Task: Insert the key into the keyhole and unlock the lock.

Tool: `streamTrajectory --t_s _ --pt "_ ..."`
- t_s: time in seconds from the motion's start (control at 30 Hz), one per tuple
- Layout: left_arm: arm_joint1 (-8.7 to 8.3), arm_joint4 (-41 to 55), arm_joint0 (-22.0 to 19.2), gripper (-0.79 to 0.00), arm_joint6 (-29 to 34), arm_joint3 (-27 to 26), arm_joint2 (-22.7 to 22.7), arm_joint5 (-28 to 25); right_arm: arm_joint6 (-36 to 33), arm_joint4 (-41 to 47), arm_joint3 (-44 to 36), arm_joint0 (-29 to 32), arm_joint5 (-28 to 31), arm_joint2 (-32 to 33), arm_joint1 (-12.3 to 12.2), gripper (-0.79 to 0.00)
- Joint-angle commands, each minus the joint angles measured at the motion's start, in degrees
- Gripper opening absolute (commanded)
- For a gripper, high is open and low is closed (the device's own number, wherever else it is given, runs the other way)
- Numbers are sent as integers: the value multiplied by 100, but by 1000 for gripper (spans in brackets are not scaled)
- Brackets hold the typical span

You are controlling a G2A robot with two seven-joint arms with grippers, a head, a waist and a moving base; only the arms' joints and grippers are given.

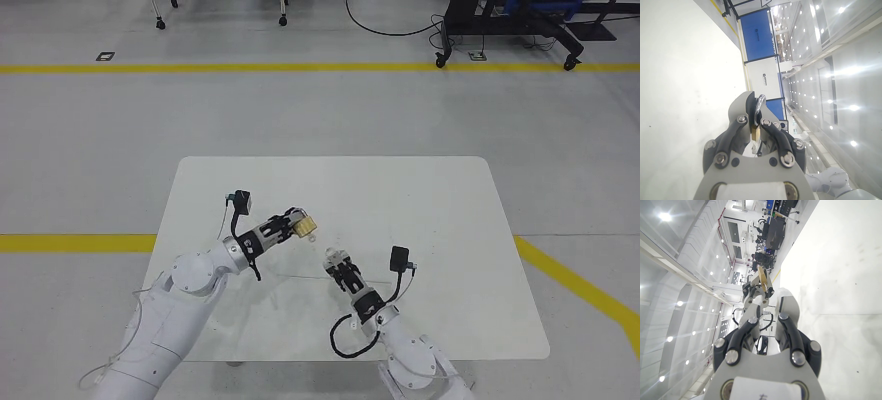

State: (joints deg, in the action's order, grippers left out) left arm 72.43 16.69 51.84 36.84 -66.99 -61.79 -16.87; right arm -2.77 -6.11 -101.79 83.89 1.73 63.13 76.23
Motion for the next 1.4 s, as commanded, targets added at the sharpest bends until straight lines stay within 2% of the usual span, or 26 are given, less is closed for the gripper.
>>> streamTrajectory --t_s 0.0,0.2,0.27,0.37,0.4,0.47,0.5,0.7,0.8,0.97,1.17,1.37 --pt "1 9 -2 -785 8 2 2 7 10 5 7 -9 -2 -5 2 0" --pt "-1 -54 36 -785 -88 -50 -4 4 10 5 7 -9 -2 -5 2 0" --pt "7 -57 149 -785 -207 -201 -2 -168 10 5 7 -9 -2 -5 2 0" --pt "40 663 308 -785 1 -305 -55 -488 -394 841 7 -25 204 19 25 0" --pt "48 873 333 -785 108 -305 -76 -563 -642 1234 58 -55 290 30 33 -114" --pt "62 1251 355 -785 353 -272 -104 -662 -1066 1918 177 -138 460 115 41 -403" --pt "68 1385 352 -785 455 -234 -114 -684 -1271 2144 247 -179 511 139 41 -434" --pt "96 1556 266 -785 693 -43 -114 -771 -1435 2191 505 -397 601 66 65 -474" --pt "109 1554 245 -785 749 -8 -99 -786 -1691 2540 554 -460 720 37 81 -486" --pt "132 1472 208 -785 768 36 -49 -791 -2120 3148 649 -552 818 118 87 -603" --pt "152 1434 181 -785 798 74 -38 -807 -2218 3432 734 -613 825 173 96 -594" --pt "164 1426 165 -785 840 103 -53 -805 -2341 3747 871 -687 680 222 102 -625"
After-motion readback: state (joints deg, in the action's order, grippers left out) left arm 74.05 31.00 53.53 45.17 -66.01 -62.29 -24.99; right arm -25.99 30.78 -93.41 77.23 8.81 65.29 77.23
